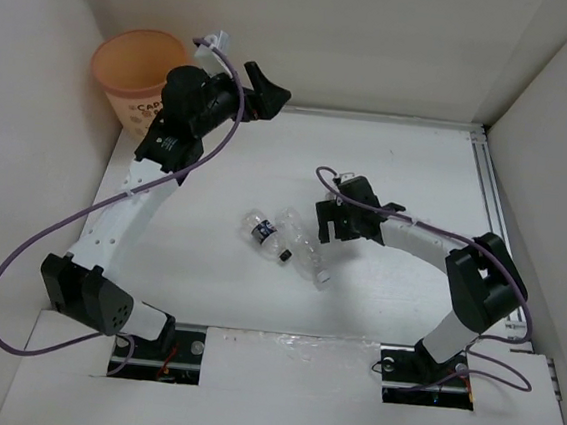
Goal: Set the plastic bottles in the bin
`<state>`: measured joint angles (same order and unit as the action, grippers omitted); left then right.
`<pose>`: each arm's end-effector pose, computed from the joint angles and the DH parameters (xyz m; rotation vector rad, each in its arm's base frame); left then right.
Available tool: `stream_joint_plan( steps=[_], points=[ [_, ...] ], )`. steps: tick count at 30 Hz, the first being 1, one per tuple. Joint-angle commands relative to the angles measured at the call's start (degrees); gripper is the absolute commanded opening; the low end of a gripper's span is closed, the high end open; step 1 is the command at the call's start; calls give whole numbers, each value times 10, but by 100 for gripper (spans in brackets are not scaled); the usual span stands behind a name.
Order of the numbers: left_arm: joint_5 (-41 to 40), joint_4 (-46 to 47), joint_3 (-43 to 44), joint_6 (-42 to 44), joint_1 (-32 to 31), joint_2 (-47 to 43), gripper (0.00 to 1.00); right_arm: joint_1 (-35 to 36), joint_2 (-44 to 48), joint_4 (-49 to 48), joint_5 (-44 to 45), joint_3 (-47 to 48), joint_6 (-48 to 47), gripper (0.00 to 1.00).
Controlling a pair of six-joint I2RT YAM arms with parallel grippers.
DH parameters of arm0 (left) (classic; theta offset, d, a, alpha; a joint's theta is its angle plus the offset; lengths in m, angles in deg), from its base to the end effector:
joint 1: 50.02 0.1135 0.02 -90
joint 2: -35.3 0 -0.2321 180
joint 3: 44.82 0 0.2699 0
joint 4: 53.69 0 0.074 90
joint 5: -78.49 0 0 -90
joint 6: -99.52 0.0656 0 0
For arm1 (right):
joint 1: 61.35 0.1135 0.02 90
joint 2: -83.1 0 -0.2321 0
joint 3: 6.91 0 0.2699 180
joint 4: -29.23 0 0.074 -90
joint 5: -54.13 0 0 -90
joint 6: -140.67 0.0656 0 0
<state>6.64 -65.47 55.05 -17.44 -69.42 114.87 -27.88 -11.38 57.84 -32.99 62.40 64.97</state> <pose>0.3384 -0.1408 0.4556 0.1746 1.4804 -0.8850 0.3062 0.1985 0.1175 -0.4008 2.4981 0.2769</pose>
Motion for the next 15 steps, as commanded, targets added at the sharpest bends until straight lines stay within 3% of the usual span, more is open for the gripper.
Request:
stream_joint_plan(
  steps=[1,3,5,10,12,14,15],
  points=[
    [11,39,-32,-14,-1,-31,100,5,-4,21,53,25,17,97],
    [18,50,-65,-20,-1,-46,100,0,-10,26,61,30,22,94],
    [24,63,-91,-26,-1,-64,100,-8,-16,26,68,36,36,84],
    [37,81,-141,-26,-1,-69,100,-19,-40,26,56,42,49,79],
    [45,93,-170,-39,-1,-69,100,-24,-47,19,43,48,49,69],
    [58,114,-189,-45,-1,-69,100,-30,-47,19,38,55,49,57],
    [58,114,-203,-45,-1,-69,100,-30,-47,19,43,55,55,30]
  ],
)
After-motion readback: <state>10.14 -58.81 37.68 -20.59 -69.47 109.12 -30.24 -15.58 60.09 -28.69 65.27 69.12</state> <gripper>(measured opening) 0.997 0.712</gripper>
